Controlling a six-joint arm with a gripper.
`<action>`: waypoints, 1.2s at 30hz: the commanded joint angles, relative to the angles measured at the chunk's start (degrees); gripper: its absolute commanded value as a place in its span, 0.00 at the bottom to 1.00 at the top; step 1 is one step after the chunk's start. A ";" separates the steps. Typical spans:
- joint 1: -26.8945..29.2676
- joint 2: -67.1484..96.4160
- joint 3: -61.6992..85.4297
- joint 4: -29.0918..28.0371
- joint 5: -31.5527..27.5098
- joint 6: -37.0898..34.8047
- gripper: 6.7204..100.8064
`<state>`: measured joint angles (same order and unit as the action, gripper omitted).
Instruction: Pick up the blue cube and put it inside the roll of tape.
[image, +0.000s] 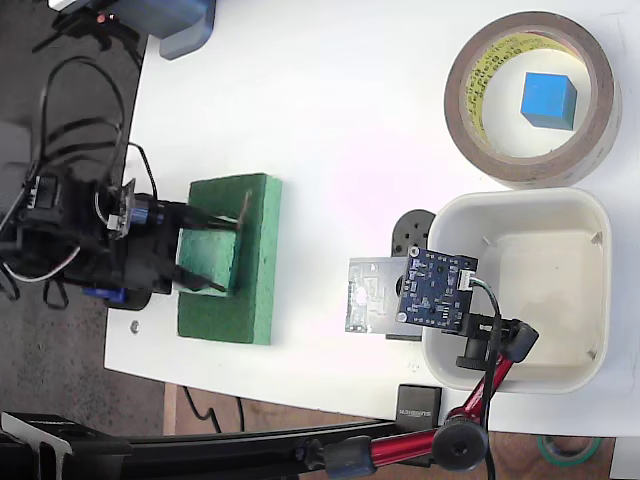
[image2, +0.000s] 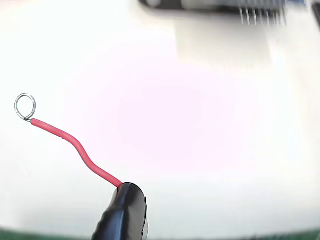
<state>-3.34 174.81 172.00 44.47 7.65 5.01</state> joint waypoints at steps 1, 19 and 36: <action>-0.35 0.18 -0.44 -0.26 -0.26 -0.09 0.99; -0.09 0.18 -0.44 -0.18 -0.88 -0.35 0.99; -0.09 0.18 -0.44 -0.18 -0.88 -0.35 0.99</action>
<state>-3.43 174.90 171.91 44.38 6.94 4.66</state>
